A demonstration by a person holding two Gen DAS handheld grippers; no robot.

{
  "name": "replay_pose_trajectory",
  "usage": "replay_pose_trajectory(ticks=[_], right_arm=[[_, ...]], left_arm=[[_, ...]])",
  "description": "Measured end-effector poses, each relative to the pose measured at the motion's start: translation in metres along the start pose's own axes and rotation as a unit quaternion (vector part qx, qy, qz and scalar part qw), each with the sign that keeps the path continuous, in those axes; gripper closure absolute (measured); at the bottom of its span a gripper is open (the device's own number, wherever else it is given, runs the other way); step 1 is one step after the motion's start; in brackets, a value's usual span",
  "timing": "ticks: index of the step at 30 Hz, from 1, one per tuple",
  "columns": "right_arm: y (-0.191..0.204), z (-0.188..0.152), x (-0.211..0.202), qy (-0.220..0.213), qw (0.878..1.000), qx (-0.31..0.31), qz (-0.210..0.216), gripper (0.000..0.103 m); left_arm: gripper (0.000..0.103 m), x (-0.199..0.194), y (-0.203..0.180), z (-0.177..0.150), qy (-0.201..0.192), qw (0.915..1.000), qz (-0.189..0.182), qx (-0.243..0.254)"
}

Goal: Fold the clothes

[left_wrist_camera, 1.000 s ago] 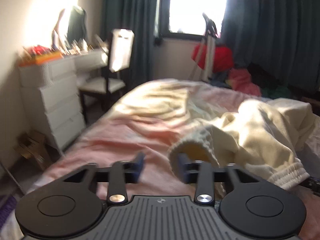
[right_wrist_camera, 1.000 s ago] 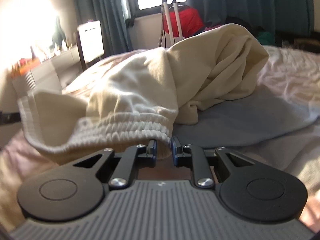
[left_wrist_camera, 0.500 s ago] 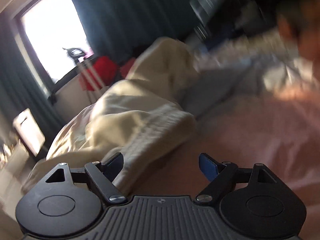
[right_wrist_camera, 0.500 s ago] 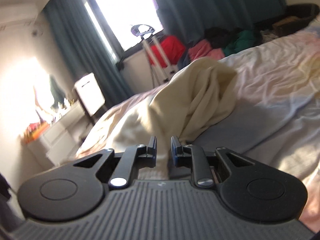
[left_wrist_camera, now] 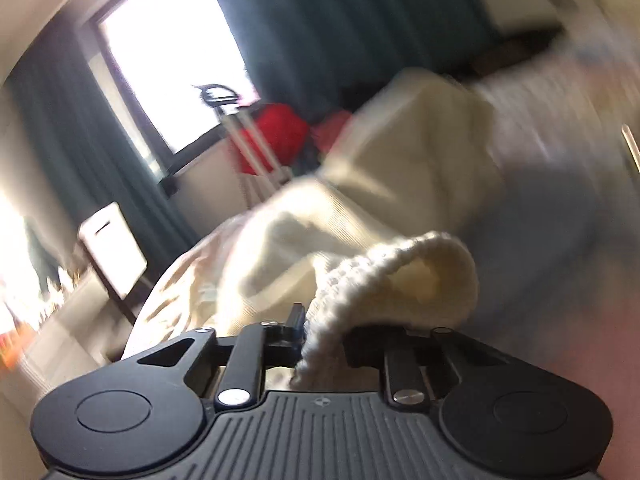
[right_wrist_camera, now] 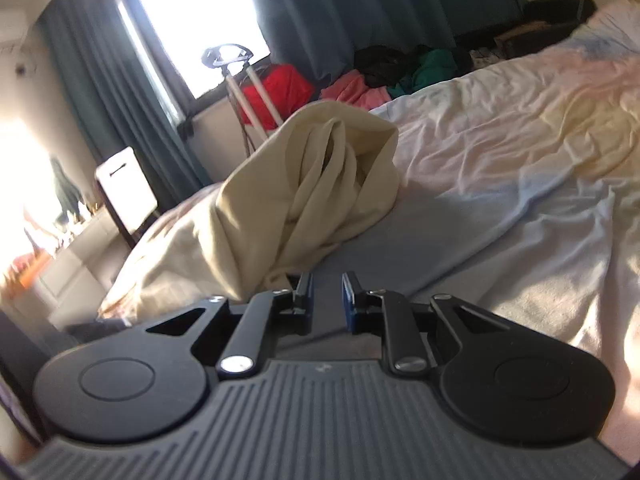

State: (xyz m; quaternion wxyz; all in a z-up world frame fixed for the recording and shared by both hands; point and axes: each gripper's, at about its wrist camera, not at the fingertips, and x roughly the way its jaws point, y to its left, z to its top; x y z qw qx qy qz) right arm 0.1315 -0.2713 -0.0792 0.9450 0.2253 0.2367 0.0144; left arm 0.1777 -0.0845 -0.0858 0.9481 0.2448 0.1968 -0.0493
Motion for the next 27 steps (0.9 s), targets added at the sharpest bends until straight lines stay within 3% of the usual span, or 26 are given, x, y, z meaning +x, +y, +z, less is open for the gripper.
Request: replay_pose_trajectory(ticks=[2, 4, 9, 13, 15, 19, 22, 24, 26, 27], right_arm=[[0.005, -0.005, 0.0, 0.007, 1.0, -0.01, 0.001, 0.084], [0.01, -0.009, 0.002, 0.01, 1.0, -0.026, -0.005, 0.084], [0.023, -0.017, 0.018, 0.029, 0.998, -0.047, -0.012, 0.084], [0.034, -0.021, 0.039, 0.038, 0.997, -0.071, -0.018, 0.084], [0.038, -0.025, 0.049, 0.044, 0.996, -0.079, -0.02, 0.084], [0.038, -0.032, 0.07, 0.061, 0.994, -0.086, -0.028, 0.084], [0.035, -0.037, 0.083, 0.068, 0.993, -0.09, -0.035, 0.084], [0.034, -0.038, 0.088, 0.07, 0.993, -0.09, -0.036, 0.084], [0.036, -0.038, 0.089, 0.069, 0.993, -0.091, -0.034, 0.084], [0.037, -0.038, 0.088, 0.067, 0.993, -0.092, -0.032, 0.084]], left_arm=[[0.086, 0.002, 0.046, 0.021, -0.014, 0.9968, 0.01, -0.078], [0.087, 0.011, 0.1, 0.046, -0.028, 0.9864, 0.034, -0.158], [0.087, 0.06, 0.24, 0.088, -0.014, 0.9435, 0.088, -0.319], [0.087, 0.114, 0.309, 0.077, 0.034, 0.9133, 0.136, -0.382], [0.087, 0.142, 0.329, 0.061, 0.07, 0.8995, 0.149, -0.405], [0.086, 0.191, 0.342, 0.011, 0.141, 0.884, 0.144, -0.422], [0.084, 0.203, 0.342, -0.023, 0.154, 0.8746, 0.127, -0.442], [0.075, 0.198, 0.346, -0.044, 0.156, 0.8639, 0.115, -0.465], [0.051, 0.185, 0.351, -0.06, 0.151, 0.8504, 0.088, -0.496], [0.045, 0.178, 0.352, -0.068, 0.147, 0.8449, 0.071, -0.509]])
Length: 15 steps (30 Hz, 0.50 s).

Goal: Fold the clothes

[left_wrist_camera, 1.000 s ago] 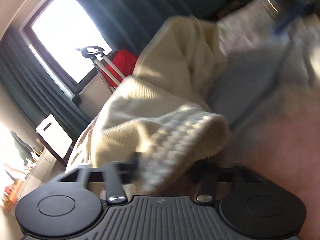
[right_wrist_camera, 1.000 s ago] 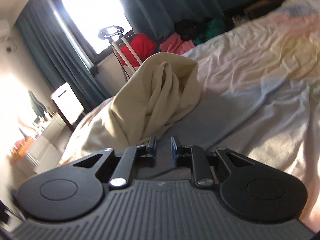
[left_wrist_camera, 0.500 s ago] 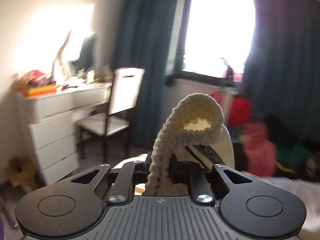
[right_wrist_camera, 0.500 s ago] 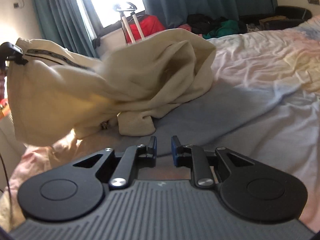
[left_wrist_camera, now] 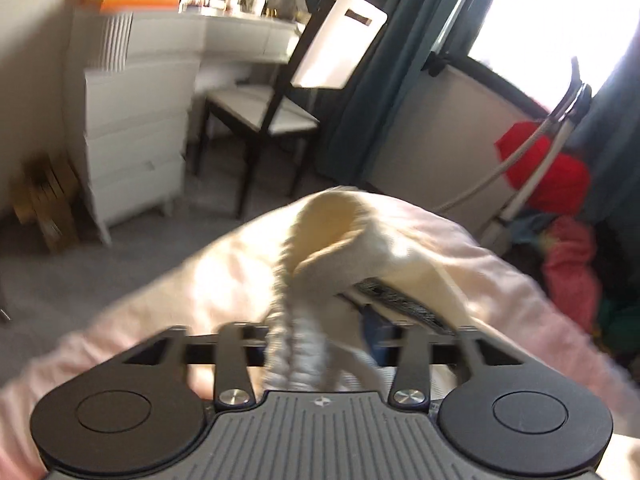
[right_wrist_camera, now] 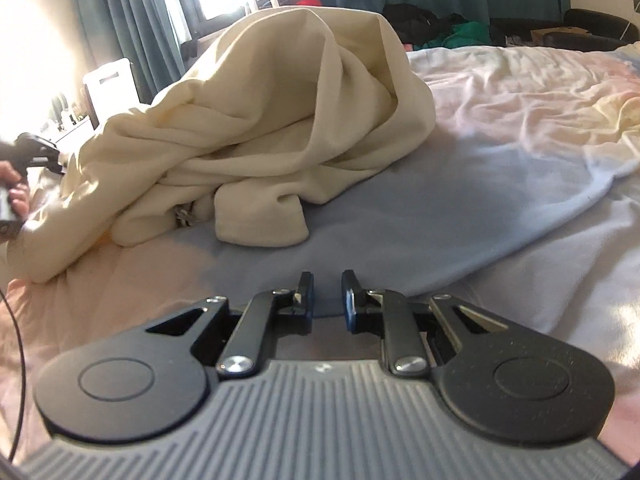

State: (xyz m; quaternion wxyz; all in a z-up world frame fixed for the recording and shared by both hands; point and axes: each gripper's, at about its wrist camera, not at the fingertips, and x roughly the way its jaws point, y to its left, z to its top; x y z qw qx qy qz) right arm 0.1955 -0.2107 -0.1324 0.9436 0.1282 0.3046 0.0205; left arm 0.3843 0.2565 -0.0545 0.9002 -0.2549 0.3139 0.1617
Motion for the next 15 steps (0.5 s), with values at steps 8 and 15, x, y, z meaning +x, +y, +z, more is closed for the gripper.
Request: replay_pose_trajectory(ticks=[8, 15], right_arm=[[-0.001, 0.005, -0.022, -0.02, 1.0, 0.011, 0.01, 0.084], [-0.006, 0.005, -0.051, -0.049, 0.998, 0.011, 0.025, 0.084]], left_arm=[[0.017, -0.12, 0.043, -0.061, -0.042, 0.9978, -0.048, 0.017], [0.014, -0.183, 0.12, -0.159, 0.028, 0.9444, -0.16, -0.286]])
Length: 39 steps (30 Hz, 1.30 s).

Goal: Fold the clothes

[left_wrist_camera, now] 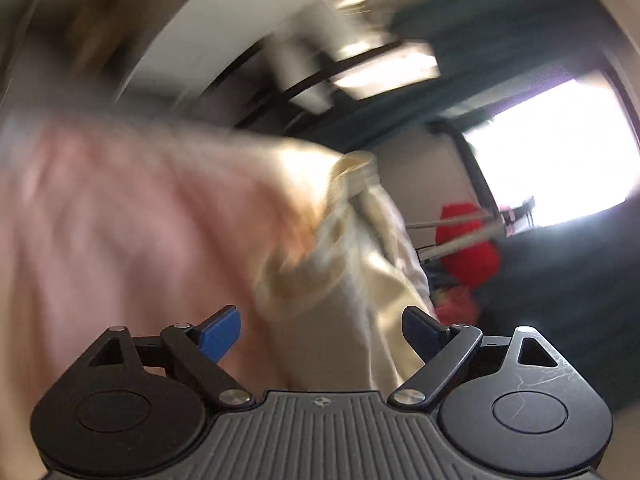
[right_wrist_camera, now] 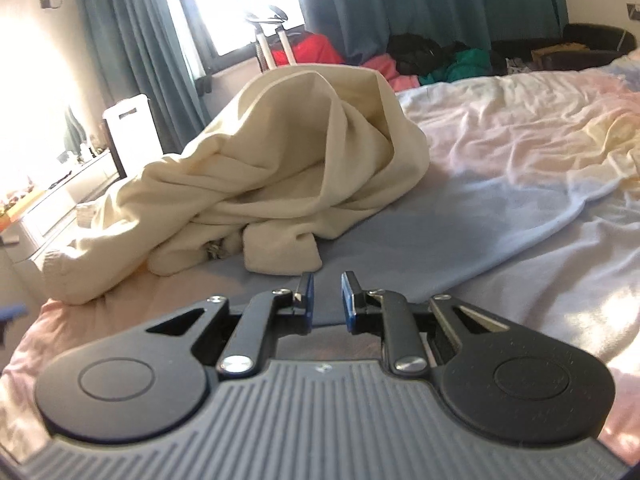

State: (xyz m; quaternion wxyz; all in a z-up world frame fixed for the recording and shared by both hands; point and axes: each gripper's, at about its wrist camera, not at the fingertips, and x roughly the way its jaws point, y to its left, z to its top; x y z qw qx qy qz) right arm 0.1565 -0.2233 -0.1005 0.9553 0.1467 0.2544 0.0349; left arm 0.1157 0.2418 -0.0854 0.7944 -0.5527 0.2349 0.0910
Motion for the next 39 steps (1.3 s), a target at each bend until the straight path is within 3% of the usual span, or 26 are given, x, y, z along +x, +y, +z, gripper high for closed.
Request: replay_pose_trajectory(ticks=[1, 2, 4, 6, 10, 12, 13, 14, 19, 23, 25, 28, 31, 34, 36, 38, 39], right_arm=[[0.0, -0.001, -0.003, 0.0, 1.0, -0.001, 0.001, 0.084], [0.0, -0.001, -0.007, 0.0, 1.0, -0.001, 0.001, 0.084], [0.001, -0.002, -0.014, -0.001, 1.0, -0.002, 0.003, 0.084], [0.001, -0.001, -0.02, -0.001, 1.0, -0.002, 0.006, 0.084], [0.001, 0.0, -0.028, 0.012, 1.0, 0.01, 0.027, 0.081], [0.0, 0.0, -0.03, 0.016, 0.999, 0.023, 0.033, 0.05], [0.0, 0.0, -0.032, 0.017, 0.999, 0.029, 0.037, 0.024], [0.0, 0.002, -0.031, 0.018, 0.998, 0.036, 0.04, 0.017], [-0.005, 0.027, -0.003, 0.03, 0.996, 0.069, 0.041, 0.019], [-0.013, 0.047, 0.047, 0.025, 0.996, 0.087, 0.01, 0.019], [-0.017, 0.054, 0.078, 0.019, 0.995, 0.096, -0.015, 0.019], [-0.027, 0.06, 0.123, 0.014, 0.99, 0.126, -0.06, 0.019], [-0.041, 0.065, 0.159, 0.008, 0.98, 0.17, -0.101, 0.017], [-0.048, 0.073, 0.178, -0.013, 0.98, 0.173, -0.094, 0.018], [-0.045, 0.081, 0.186, -0.005, 0.986, 0.138, -0.098, 0.037], [-0.043, 0.089, 0.188, 0.011, 0.989, 0.114, -0.097, 0.071], [-0.042, 0.093, 0.186, 0.019, 0.99, 0.106, -0.096, 0.075]], left_arm=[[0.014, -0.009, 0.014, -0.007, 0.011, 0.9987, -0.012, -0.047], [0.014, -0.012, 0.022, -0.011, 0.021, 0.9976, -0.022, -0.062], [0.014, -0.013, 0.023, -0.019, 0.032, 0.9988, 0.002, -0.037], [0.014, -0.016, 0.019, -0.021, 0.02, 0.9997, 0.015, -0.002], [0.014, -0.006, 0.022, -0.023, 0.034, 0.9992, 0.021, 0.002], [0.014, 0.005, 0.022, -0.024, 0.045, 0.9987, 0.022, 0.005], [0.014, 0.014, 0.02, -0.026, 0.054, 0.9981, 0.022, 0.018], [0.014, 0.029, 0.014, -0.025, 0.069, 0.9968, 0.023, 0.033], [0.009, 0.058, 0.009, -0.026, 0.079, 0.9956, 0.001, 0.051], [0.01, 0.068, 0.012, -0.024, 0.063, 0.9972, -0.015, 0.037], [0.013, 0.074, 0.015, -0.023, 0.052, 0.998, -0.023, 0.028], [0.026, 0.081, 0.016, -0.02, 0.043, 0.9983, -0.025, 0.029], [0.026, 0.084, 0.016, -0.02, 0.036, 0.9986, -0.026, 0.029], [0.027, 0.086, 0.014, -0.023, 0.018, 0.999, -0.028, 0.028], [0.03, 0.092, 0.01, -0.022, 0.011, 0.9988, -0.029, 0.037], [0.037, 0.099, 0.007, -0.02, 0.005, 0.9985, -0.029, 0.047], [0.039, 0.099, 0.009, -0.02, 0.005, 0.9989, -0.029, 0.037]])
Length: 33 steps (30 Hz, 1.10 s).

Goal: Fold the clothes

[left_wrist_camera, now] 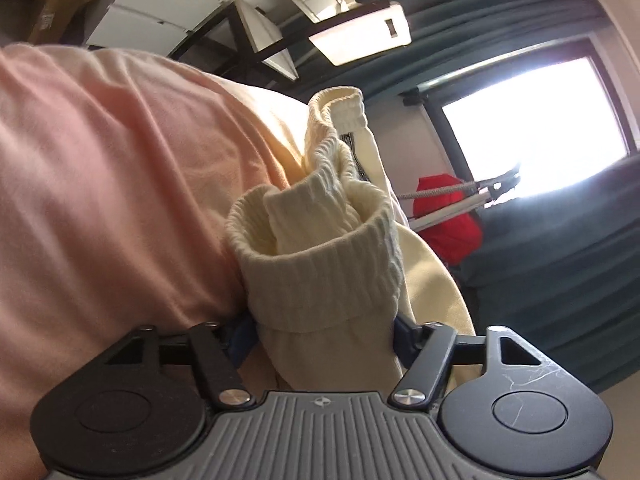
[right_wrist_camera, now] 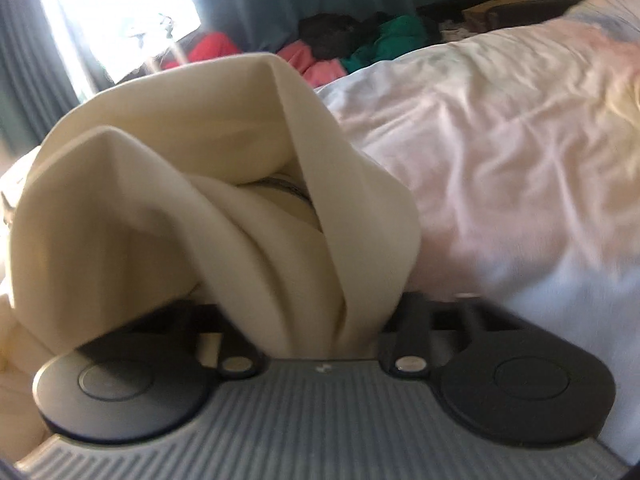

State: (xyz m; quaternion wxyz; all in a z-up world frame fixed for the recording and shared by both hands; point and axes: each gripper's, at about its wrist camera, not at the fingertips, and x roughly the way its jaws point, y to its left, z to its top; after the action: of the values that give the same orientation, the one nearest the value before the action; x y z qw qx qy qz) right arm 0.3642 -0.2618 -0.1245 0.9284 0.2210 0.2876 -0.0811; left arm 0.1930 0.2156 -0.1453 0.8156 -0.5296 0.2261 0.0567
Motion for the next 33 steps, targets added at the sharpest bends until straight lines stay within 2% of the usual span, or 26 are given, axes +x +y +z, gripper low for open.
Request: replay_pose_trajectory(ticks=[2, 3, 5, 7, 9, 12, 17, 18, 20, 22, 23, 25, 28, 30, 31, 32, 33], right_arm=[[0.006, 0.009, -0.011, 0.0, 0.999, -0.045, -0.004, 0.084], [0.009, 0.014, -0.02, -0.004, 0.998, -0.069, -0.007, 0.085], [0.015, 0.023, -0.037, -0.012, 0.993, -0.115, -0.012, 0.086], [0.02, 0.036, -0.057, -0.025, 0.989, -0.143, -0.022, 0.086], [0.026, 0.05, -0.077, -0.043, 0.983, -0.177, -0.034, 0.086], [0.037, 0.077, -0.102, -0.076, 0.966, -0.24, -0.056, 0.087], [0.065, 0.136, -0.112, -0.108, 0.933, -0.328, -0.101, 0.087], [0.073, 0.147, -0.108, -0.113, 0.923, -0.351, -0.109, 0.087], [0.094, 0.162, -0.093, -0.129, 0.894, -0.41, -0.13, 0.086], [0.116, 0.16, -0.066, -0.137, 0.845, -0.492, -0.158, 0.085], [0.123, 0.156, -0.049, -0.131, 0.829, -0.519, -0.164, 0.084], [0.129, 0.145, -0.015, -0.092, 0.822, -0.537, -0.162, 0.081], [0.119, 0.116, 0.032, -0.05, 0.837, -0.522, -0.156, 0.068], [0.104, 0.093, 0.049, -0.026, 0.855, -0.496, -0.148, 0.06], [0.097, 0.082, 0.057, -0.014, 0.864, -0.483, -0.143, 0.049], [0.089, 0.075, 0.054, -0.018, 0.876, -0.465, -0.13, 0.032], [0.08, 0.069, 0.051, -0.023, 0.887, -0.446, -0.116, 0.026]], left_arm=[[0.05, 0.0, 0.002, 0.003, 0.0, 0.9999, -0.007, -0.012], [0.055, 0.0, 0.003, 0.005, 0.001, 0.9998, -0.01, -0.018], [0.071, 0.0, 0.003, 0.007, -0.003, 0.9996, -0.013, -0.025], [0.077, -0.002, -0.002, 0.009, -0.012, 0.9996, -0.013, -0.021], [0.08, -0.009, -0.01, 0.011, -0.031, 0.9993, -0.018, -0.012], [0.082, -0.028, -0.026, 0.021, -0.073, 0.9961, -0.047, 0.014], [0.083, -0.053, -0.043, 0.04, -0.113, 0.9823, -0.149, 0.012], [0.082, -0.057, -0.044, 0.04, -0.119, 0.9785, -0.168, 0.016], [0.082, -0.05, -0.054, 0.04, -0.124, 0.9766, -0.172, 0.035], [0.082, -0.04, -0.06, 0.039, -0.125, 0.9772, -0.164, 0.051], [0.082, -0.034, -0.062, 0.039, -0.123, 0.979, -0.153, 0.055], [0.082, -0.021, -0.059, 0.04, -0.118, 0.9842, -0.118, 0.059], [0.082, -0.01, -0.04, 0.043, -0.096, 0.9906, -0.092, 0.031], [0.082, -0.001, -0.033, 0.046, -0.093, 0.9921, -0.081, 0.023], [0.082, 0.004, -0.03, 0.047, -0.094, 0.9925, -0.075, 0.021], [0.082, 0.006, -0.029, 0.049, -0.094, 0.9925, -0.075, 0.02], [0.082, 0.008, -0.028, 0.051, -0.094, 0.9925, -0.075, 0.018]])
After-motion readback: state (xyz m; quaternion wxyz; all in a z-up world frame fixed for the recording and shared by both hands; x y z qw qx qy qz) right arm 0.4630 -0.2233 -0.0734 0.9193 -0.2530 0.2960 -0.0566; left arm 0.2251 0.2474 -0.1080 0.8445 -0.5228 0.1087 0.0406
